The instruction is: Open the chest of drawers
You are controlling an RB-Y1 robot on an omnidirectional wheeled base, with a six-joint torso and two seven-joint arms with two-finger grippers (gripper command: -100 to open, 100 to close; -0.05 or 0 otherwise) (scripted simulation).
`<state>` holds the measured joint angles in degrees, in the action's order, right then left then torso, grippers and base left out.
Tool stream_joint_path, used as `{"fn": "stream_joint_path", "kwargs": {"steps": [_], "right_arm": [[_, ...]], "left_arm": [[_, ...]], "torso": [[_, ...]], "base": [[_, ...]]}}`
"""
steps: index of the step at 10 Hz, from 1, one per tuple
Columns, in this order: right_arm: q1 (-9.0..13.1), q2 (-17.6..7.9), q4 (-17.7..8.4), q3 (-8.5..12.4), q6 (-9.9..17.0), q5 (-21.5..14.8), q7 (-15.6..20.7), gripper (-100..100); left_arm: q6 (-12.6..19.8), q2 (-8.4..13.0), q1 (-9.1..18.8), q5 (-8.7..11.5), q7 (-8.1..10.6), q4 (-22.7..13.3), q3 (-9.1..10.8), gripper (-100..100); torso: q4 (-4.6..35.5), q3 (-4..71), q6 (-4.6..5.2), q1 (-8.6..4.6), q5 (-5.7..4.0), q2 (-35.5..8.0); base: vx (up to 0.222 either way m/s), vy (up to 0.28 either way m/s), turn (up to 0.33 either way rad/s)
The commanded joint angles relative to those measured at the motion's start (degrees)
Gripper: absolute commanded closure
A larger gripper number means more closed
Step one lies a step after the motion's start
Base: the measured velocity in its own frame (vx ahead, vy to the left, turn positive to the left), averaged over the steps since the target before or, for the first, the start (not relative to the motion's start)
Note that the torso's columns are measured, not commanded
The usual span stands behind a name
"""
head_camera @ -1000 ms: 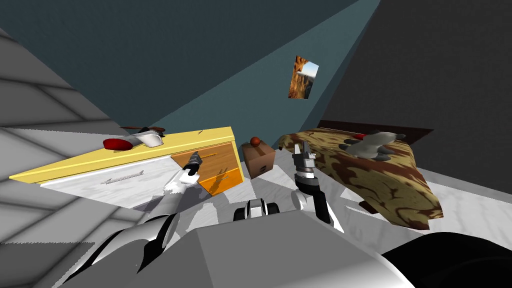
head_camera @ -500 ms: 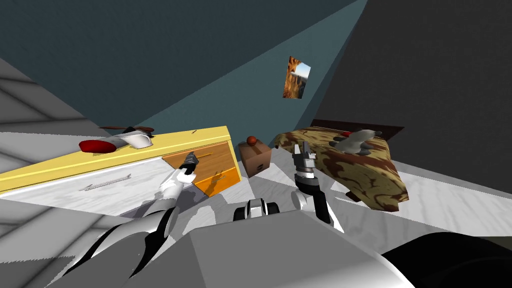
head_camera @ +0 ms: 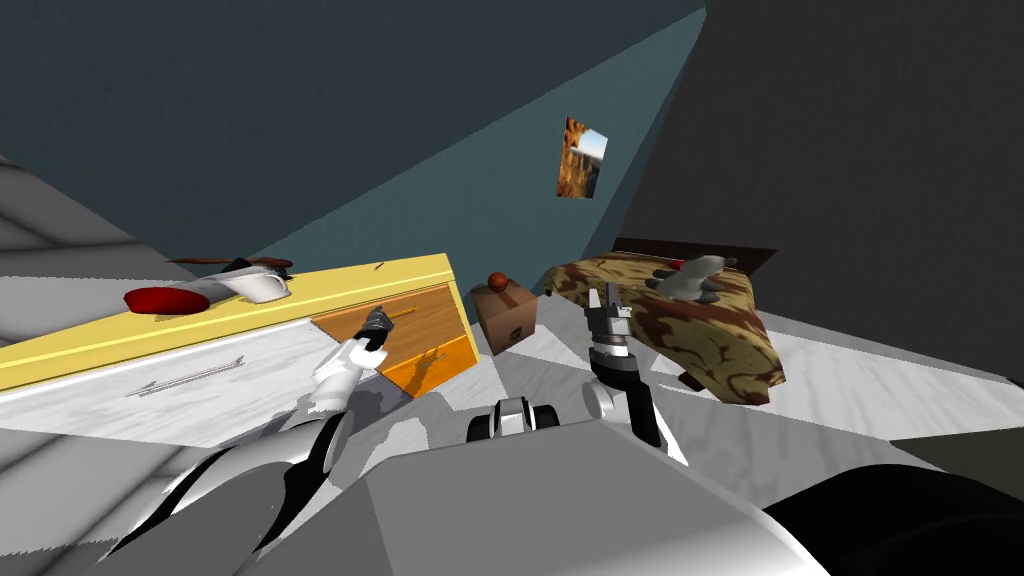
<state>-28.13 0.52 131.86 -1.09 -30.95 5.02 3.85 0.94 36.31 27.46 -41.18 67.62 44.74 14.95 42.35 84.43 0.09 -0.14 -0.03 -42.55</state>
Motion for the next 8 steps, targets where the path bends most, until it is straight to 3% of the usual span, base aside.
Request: {"fn": "stream_joint_path", "kwargs": {"steps": [1, 4, 5, 6, 7, 8], "right_arm": [[0.01, 0.0, 0.0, 0.0, 0.0, 0.0, 0.0, 0], [-0.02, -0.01, 0.0, 0.01, 0.0, 0.0, 0.0, 0], [-0.03, -0.01, 0.0, 0.02, 0.0, 0.0, 0.0, 0], [-0.03, -0.01, 0.0, 0.02, 0.0, 0.0, 0.0, 0], [-0.06, -0.02, 0.01, 0.03, -0.01, 0.0, 0.0, 0], [-0.04, -0.01, 0.01, 0.02, -0.01, 0.0, 0.0, 0]], "left_arm": [[-3.27, 0.18, 4.71, -4.75, 2.4, -4.66, 4.82, -100], [-3.27, 0.18, 5.12, -4.93, 2.4, -9.18, 4.92, -100], [-3.78, -0.16, 5.89, -5.52, 1.75, -9.43, 6.18, -100], [-1.24, -1.81, 3.15, -2.79, -1.47, -6.97, 3.59, 100], [-0.66, -1.81, 0.92, -0.37, -1.19, -3.72, 1.38, 100], [-0.66, -1.81, 0.92, -0.37, -2.21, -2.32, 1.38, 100]], "torso": [[0.05, -0.09, -0.02, -0.09, -0.05, -0.07], [-0.15, 0.28, -0.09, 0.33, 0.11, 0.5], [-0.14, 0.28, -0.08, 0.26, 0.08, 0.48], [-0.09, 0.19, -0.09, 0.16, 0.04, 0.35], [-0.13, 0.27, -0.21, 0.34, 0.08, 0.52], [-0.29, 0.39, -0.31, 0.61, 0.25, 0.7]], "base": [[-0.078, -0.044, -0.108], [-0.01, -0.006, 0.03], [0.0, 0.0, 0.0], [0.111, 0.065, 0.379], [0.171, 0.082, 0.344], [0.078, 0.021, 0.057]]}}
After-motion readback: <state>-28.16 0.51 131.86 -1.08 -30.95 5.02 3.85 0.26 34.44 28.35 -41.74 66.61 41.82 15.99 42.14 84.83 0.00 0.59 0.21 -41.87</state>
